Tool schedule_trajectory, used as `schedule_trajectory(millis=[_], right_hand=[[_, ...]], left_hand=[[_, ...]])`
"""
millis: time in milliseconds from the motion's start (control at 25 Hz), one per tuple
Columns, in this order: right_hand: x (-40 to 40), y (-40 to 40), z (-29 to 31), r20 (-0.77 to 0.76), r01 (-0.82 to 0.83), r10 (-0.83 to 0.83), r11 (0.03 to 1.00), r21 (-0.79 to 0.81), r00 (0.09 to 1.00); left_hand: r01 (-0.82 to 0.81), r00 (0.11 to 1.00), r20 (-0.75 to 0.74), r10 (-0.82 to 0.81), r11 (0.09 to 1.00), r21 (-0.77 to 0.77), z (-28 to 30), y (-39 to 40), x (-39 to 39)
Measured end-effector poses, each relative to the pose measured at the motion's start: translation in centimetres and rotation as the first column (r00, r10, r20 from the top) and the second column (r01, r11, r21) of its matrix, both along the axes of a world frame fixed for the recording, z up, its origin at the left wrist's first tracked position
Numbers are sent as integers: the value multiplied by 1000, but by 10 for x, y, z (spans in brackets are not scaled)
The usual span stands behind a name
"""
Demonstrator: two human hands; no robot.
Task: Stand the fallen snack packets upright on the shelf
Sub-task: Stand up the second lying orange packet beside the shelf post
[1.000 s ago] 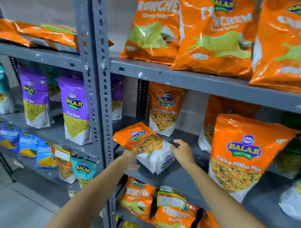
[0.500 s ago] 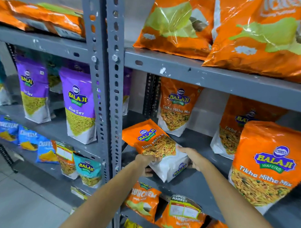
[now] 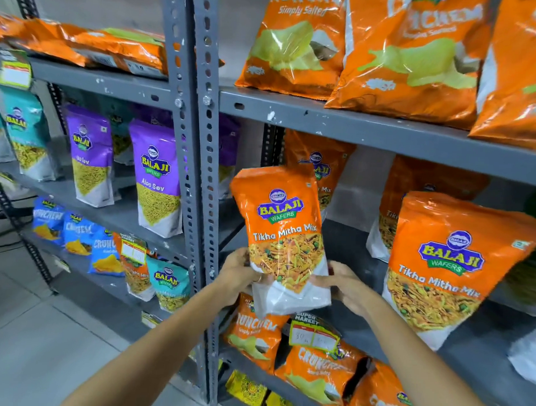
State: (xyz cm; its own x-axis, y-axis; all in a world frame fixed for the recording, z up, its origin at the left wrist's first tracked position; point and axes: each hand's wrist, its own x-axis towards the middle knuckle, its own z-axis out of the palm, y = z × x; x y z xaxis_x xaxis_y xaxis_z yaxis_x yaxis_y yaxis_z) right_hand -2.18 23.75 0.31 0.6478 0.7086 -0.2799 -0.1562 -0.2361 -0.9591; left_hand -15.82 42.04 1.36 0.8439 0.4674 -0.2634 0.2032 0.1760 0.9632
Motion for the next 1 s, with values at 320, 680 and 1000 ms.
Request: schedule_trajectory(millis=[320,680,1000], right_hand=[[-21,-30,9,82,33,-48,984,173,995],[-13,-27,8,137,63,-92,977,203,986],[-1,18,-34,234,281,-289,957,69,928]], left_hand=[[35,977,200,-77,978,204,32,-20,-24],[34,972,218,-88,970,240,21,-15,-2],[-8,976,187,-109,845,534,-21,11,45]])
